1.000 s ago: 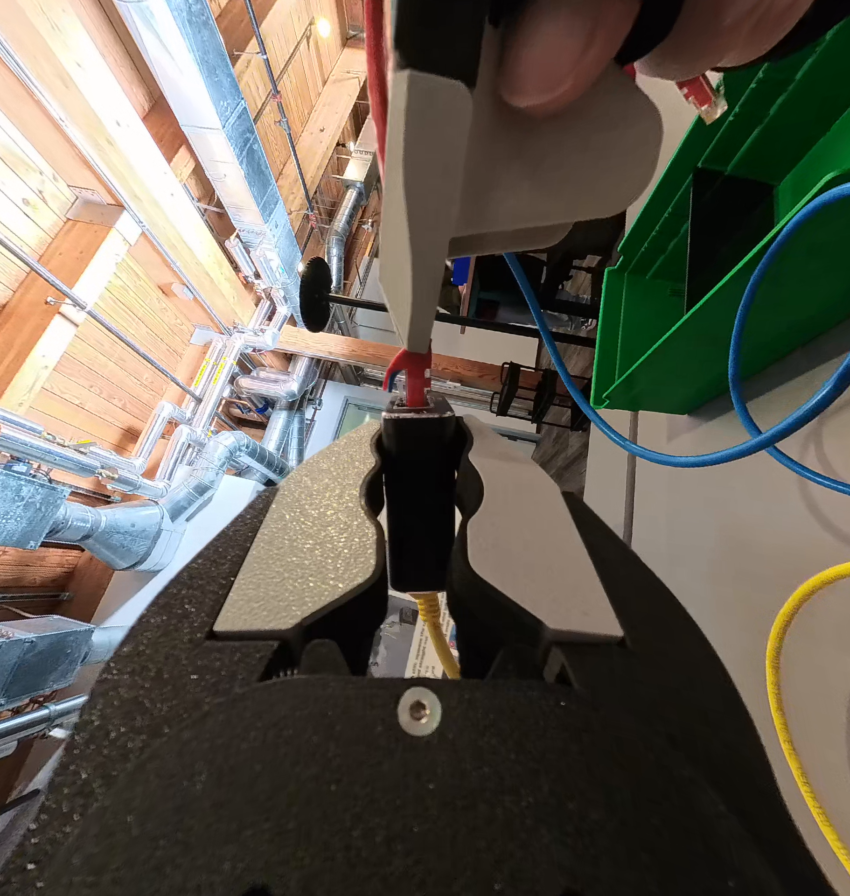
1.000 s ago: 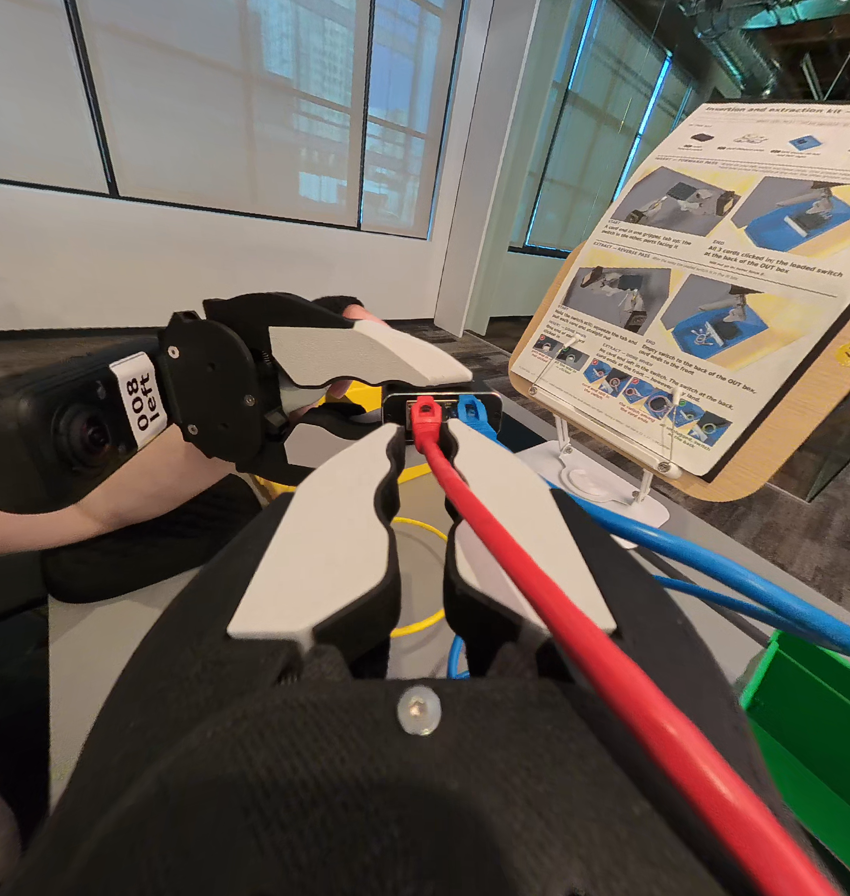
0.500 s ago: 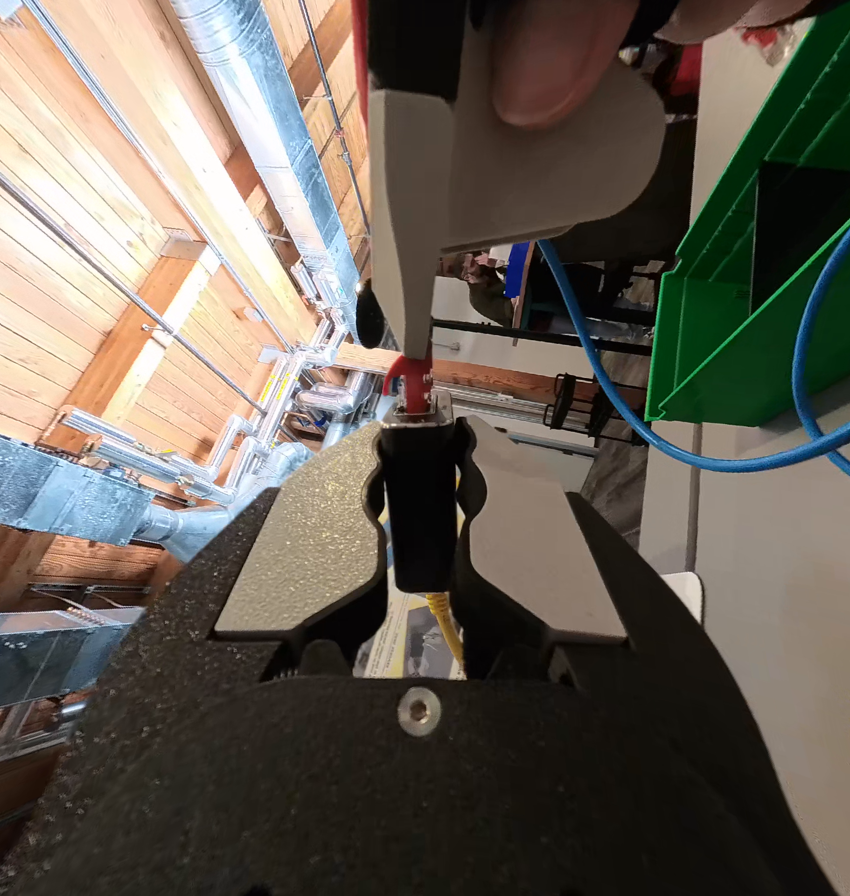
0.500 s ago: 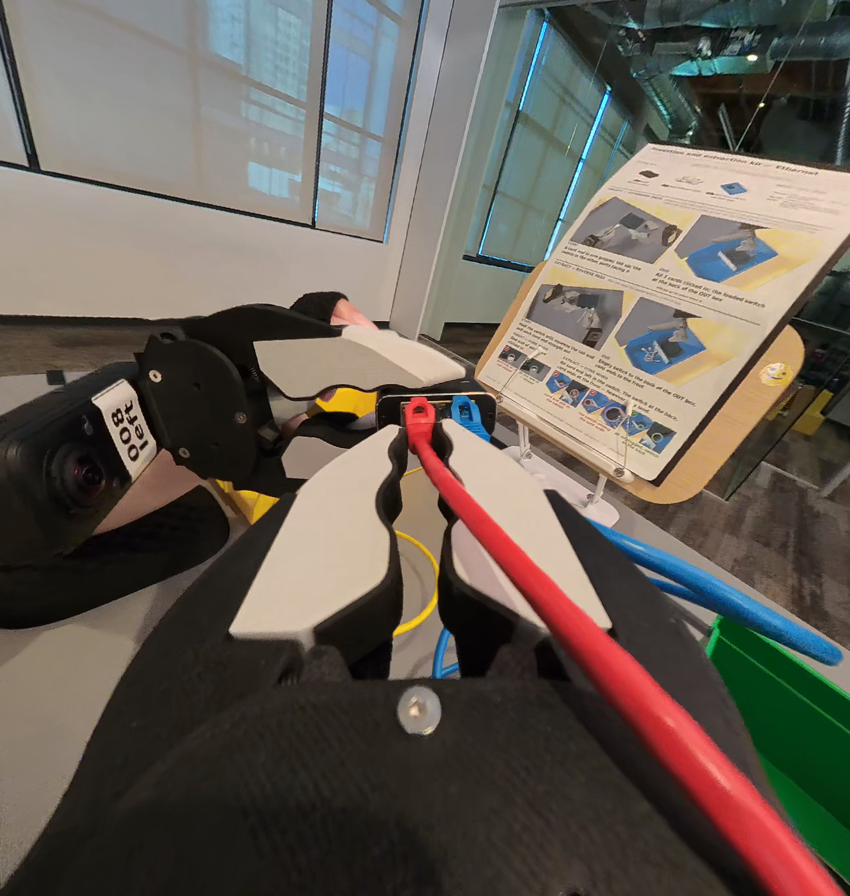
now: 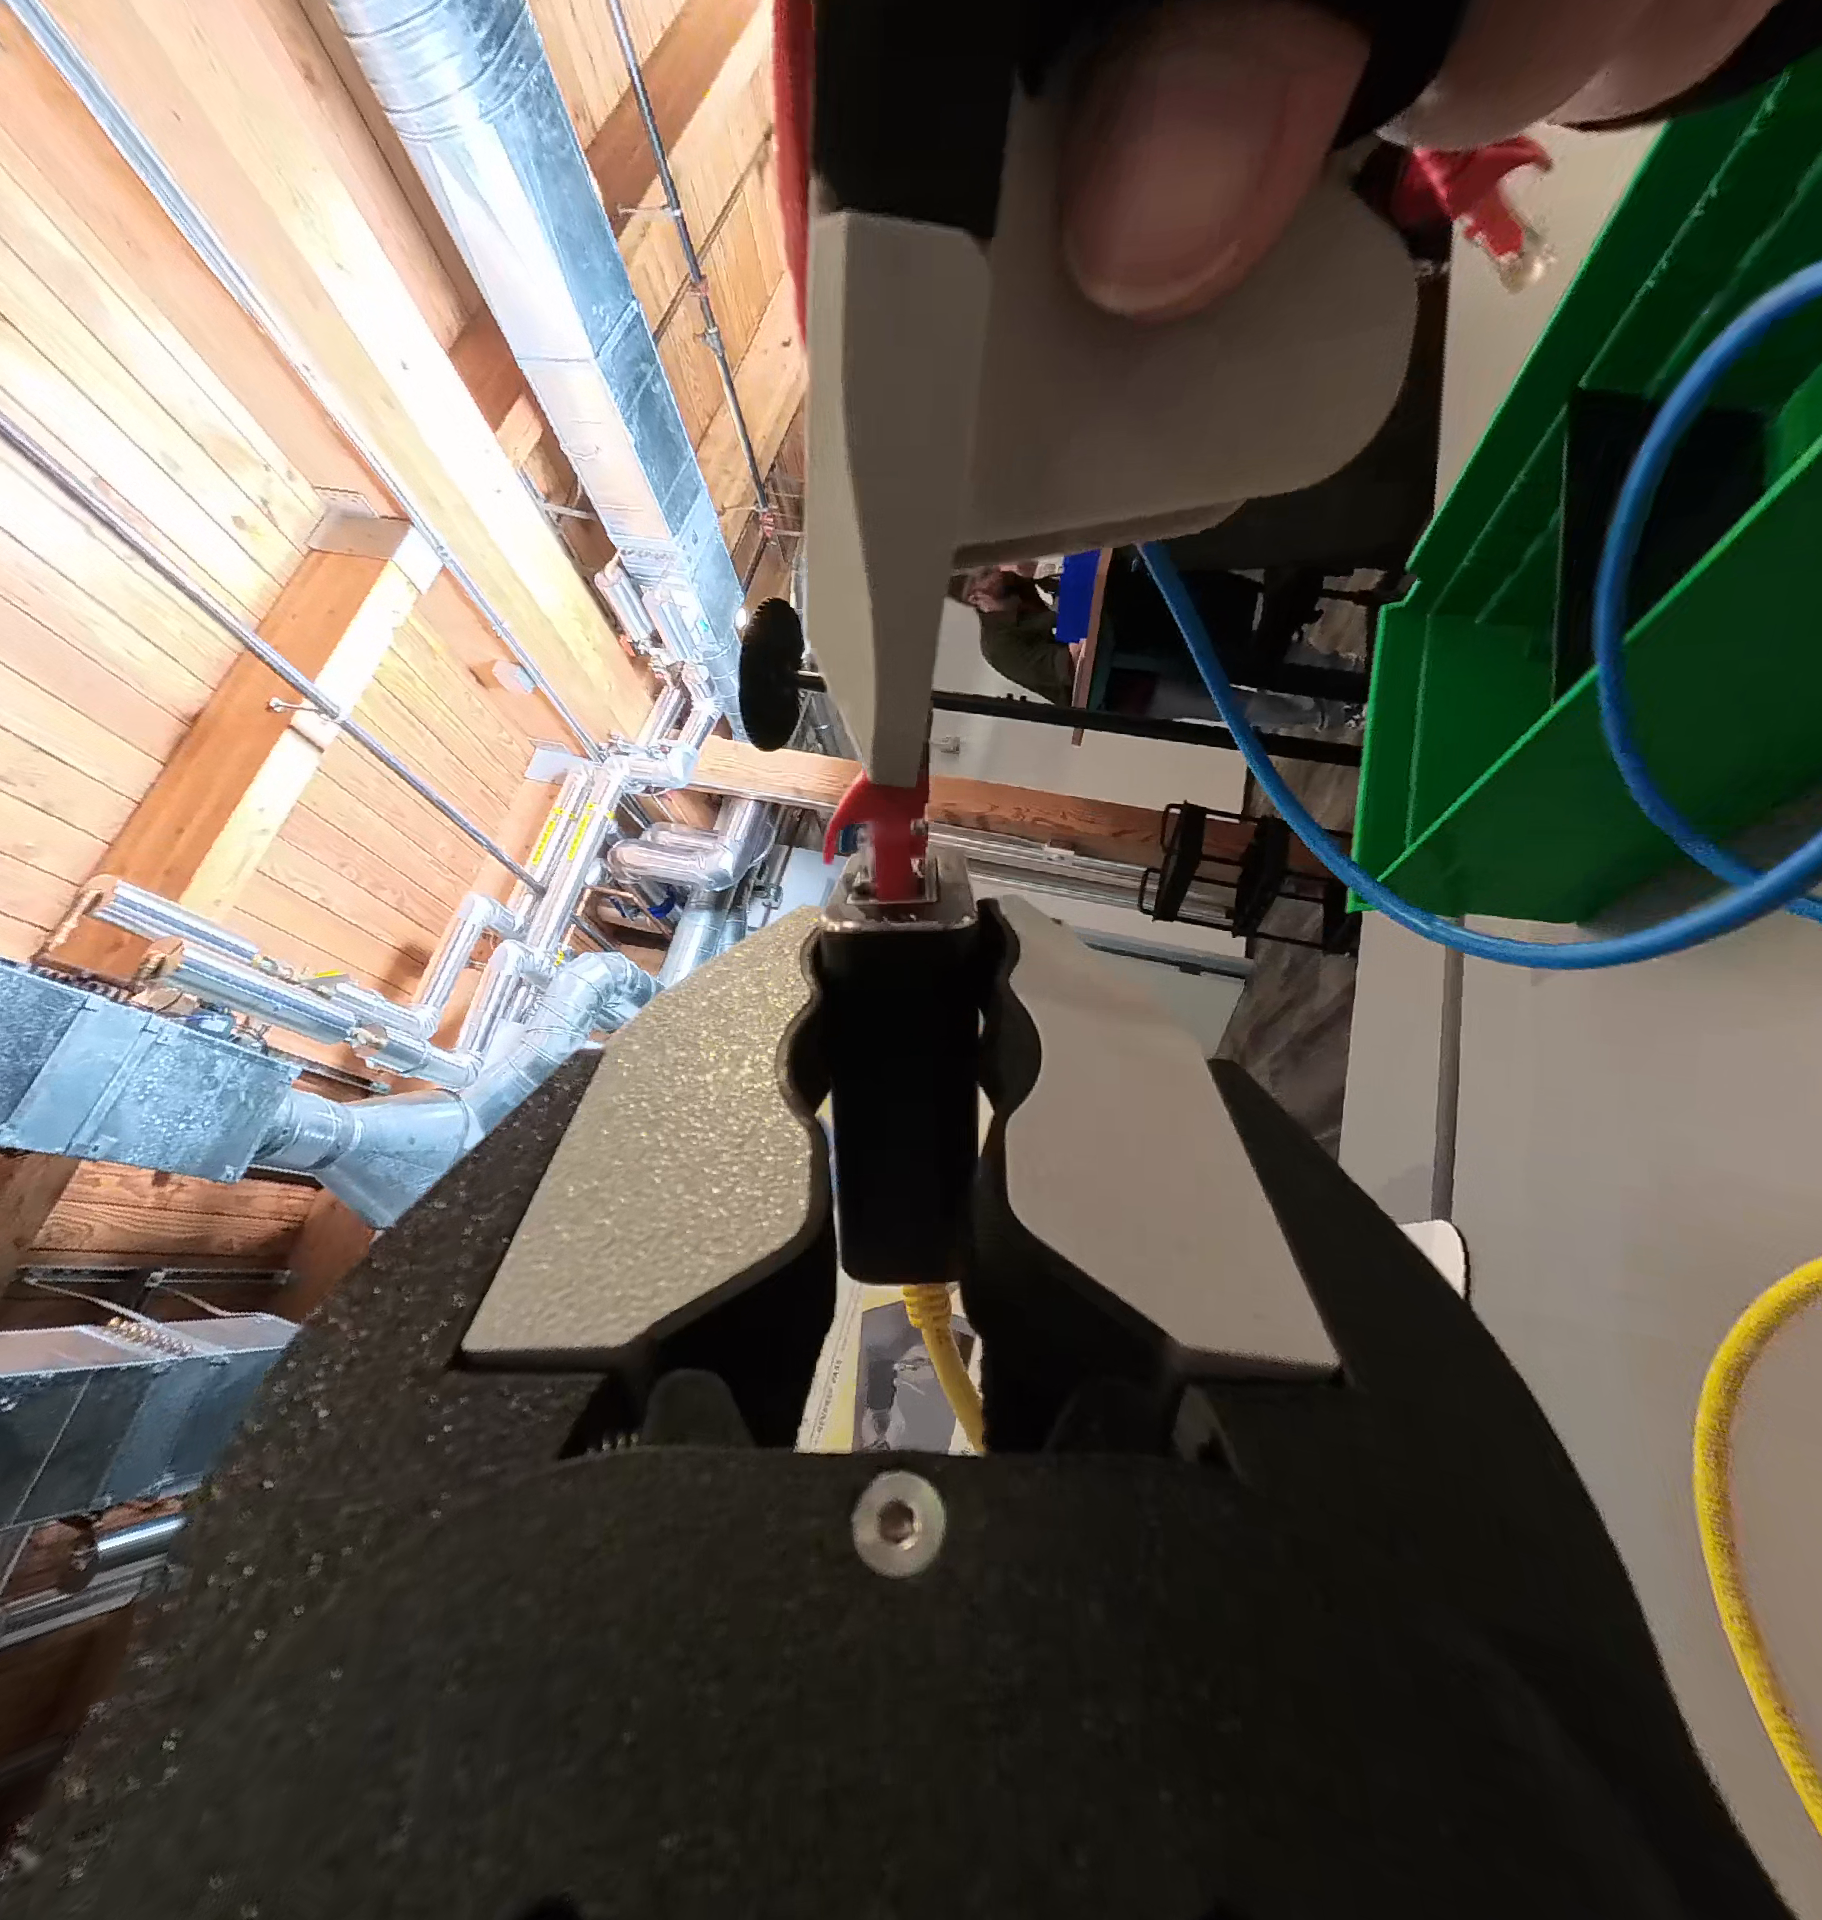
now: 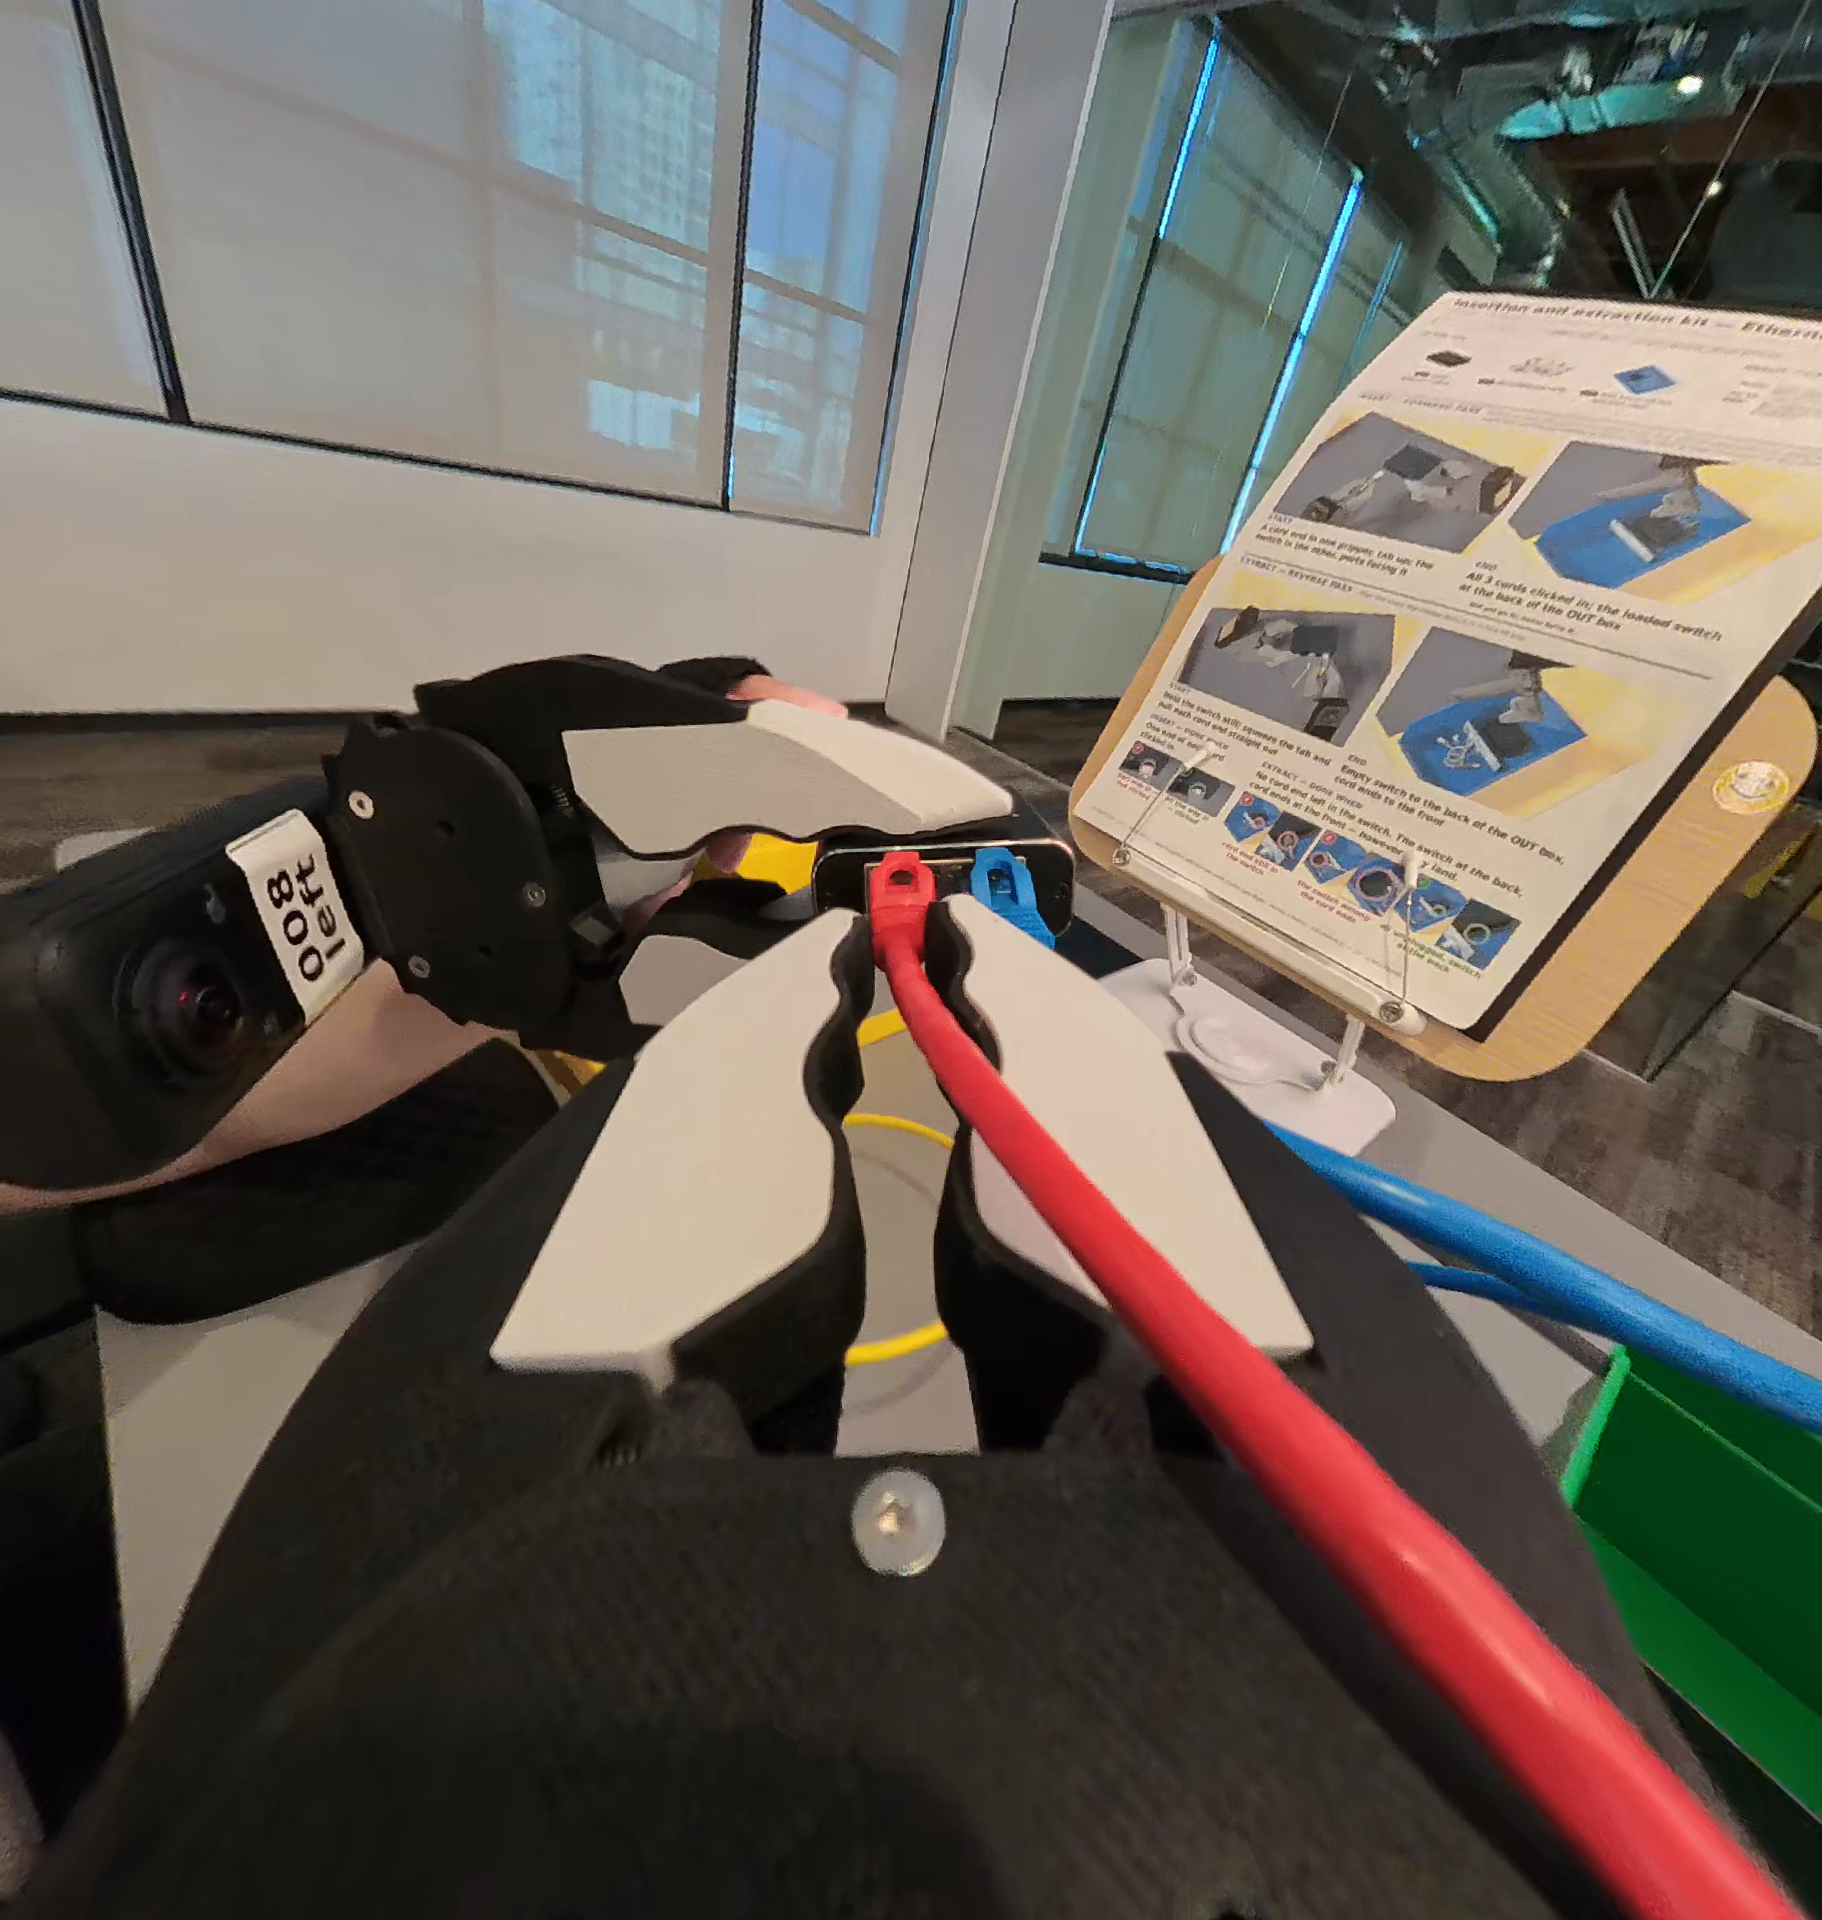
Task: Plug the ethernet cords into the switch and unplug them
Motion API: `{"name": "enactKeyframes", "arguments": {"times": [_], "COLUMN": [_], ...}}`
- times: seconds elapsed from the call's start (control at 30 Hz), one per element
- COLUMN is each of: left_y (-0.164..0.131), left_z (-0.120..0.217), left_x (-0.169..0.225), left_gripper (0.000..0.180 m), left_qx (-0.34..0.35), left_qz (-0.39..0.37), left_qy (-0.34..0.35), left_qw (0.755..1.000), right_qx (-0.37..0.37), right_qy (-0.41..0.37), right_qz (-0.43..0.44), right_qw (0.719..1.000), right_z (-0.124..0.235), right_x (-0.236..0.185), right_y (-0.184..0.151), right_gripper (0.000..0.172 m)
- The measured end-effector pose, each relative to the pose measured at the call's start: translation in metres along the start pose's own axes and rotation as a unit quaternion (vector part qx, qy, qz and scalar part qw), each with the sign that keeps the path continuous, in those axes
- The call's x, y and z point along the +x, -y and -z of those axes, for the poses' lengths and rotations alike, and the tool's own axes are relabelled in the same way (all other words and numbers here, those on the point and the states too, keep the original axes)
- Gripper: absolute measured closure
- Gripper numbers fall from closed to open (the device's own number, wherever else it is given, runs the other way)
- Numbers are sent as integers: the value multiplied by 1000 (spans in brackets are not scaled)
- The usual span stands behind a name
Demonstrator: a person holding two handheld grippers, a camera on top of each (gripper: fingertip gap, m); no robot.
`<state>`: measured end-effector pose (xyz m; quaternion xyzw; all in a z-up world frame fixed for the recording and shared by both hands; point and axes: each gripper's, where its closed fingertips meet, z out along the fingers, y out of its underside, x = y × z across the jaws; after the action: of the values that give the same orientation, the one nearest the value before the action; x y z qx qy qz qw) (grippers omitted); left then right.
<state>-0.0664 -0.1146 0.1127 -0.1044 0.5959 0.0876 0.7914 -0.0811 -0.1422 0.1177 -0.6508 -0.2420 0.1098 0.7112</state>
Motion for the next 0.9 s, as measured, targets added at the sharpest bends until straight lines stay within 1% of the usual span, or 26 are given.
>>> {"name": "enactKeyframes", "arguments": {"times": [0.13, 0.4, 0.63, 0.9], "left_y": [8, 11, 10, 8], "left_z": [3, 7, 10, 11], "left_x": [-6, -18, -28, -36], "left_gripper": [158, 159, 159, 159], "left_qx": [-4, -14, -28, -34], "left_qz": [-20, -26, -27, -30], "left_qy": [13, 32, 41, 55], "left_qw": [1000, 999, 998, 997], "right_qx": [11, 10, -3, 5], "right_qy": [3, 10, 4, 2], "right_qz": [1, 11, 34, 35], "right_qw": [1000, 1000, 999, 999], "right_z": [5, 4, 0, -4], "right_x": [-5, -12, -16, -19], "right_y": [5, 16, 24, 30], "right_gripper": [160, 160, 160, 160]}}
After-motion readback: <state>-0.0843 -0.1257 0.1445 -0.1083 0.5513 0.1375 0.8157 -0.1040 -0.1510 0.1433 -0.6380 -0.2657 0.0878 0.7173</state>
